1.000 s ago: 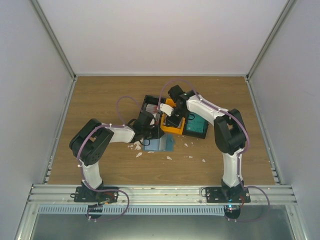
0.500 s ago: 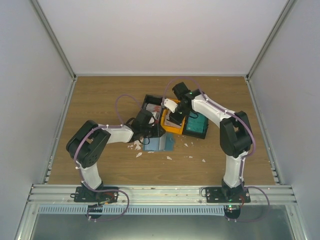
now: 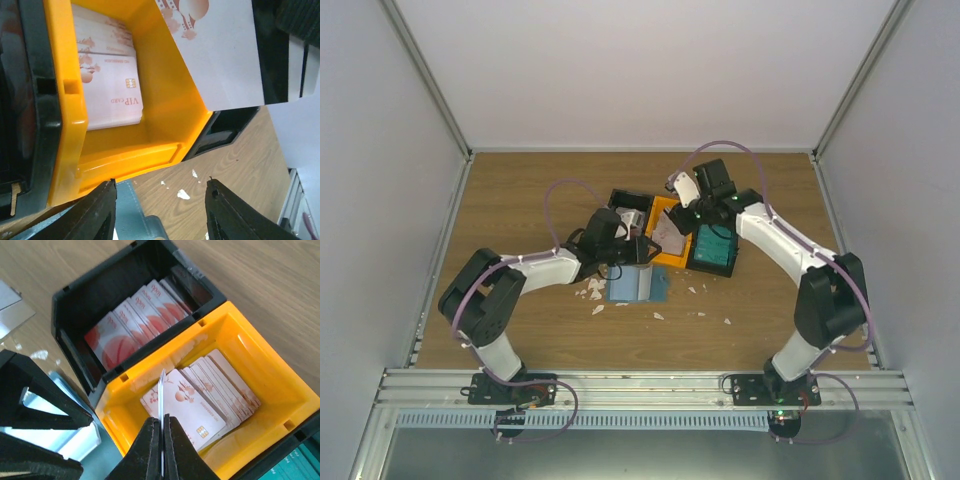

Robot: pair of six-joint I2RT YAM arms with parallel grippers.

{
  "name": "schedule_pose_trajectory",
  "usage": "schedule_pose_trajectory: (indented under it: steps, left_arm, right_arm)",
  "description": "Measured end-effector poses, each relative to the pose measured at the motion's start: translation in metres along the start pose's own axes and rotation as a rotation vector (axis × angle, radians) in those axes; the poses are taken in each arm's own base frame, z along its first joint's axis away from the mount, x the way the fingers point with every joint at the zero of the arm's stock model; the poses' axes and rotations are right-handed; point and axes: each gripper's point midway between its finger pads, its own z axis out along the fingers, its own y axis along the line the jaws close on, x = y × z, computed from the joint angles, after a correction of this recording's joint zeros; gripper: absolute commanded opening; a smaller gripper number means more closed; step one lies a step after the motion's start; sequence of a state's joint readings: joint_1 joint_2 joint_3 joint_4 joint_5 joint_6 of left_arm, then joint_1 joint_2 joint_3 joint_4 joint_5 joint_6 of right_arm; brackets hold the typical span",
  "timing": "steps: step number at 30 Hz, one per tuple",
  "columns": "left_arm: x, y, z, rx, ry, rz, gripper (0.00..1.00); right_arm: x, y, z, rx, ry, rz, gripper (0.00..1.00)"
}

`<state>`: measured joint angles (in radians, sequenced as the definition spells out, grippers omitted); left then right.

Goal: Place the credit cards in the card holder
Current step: Pick up the credit card from the storage box.

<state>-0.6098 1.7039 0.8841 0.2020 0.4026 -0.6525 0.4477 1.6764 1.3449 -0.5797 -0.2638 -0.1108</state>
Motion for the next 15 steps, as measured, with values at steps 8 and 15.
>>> schedule_pose_trajectory:
  steps: [8,15]
  left_arm:
    - [-0.027,-0.021,-0.021,0.050,-0.073,0.023,0.73]
    - [-0.053,-0.039,-0.038,0.128,-0.119,0.033,0.77]
  right_arm:
    - [-0.003,-0.012,-0.020,-0.045,-0.169,0.249,0.00]
    - [-0.022,0.008,-0.050,-0.213,-0.338,0.395,0.00]
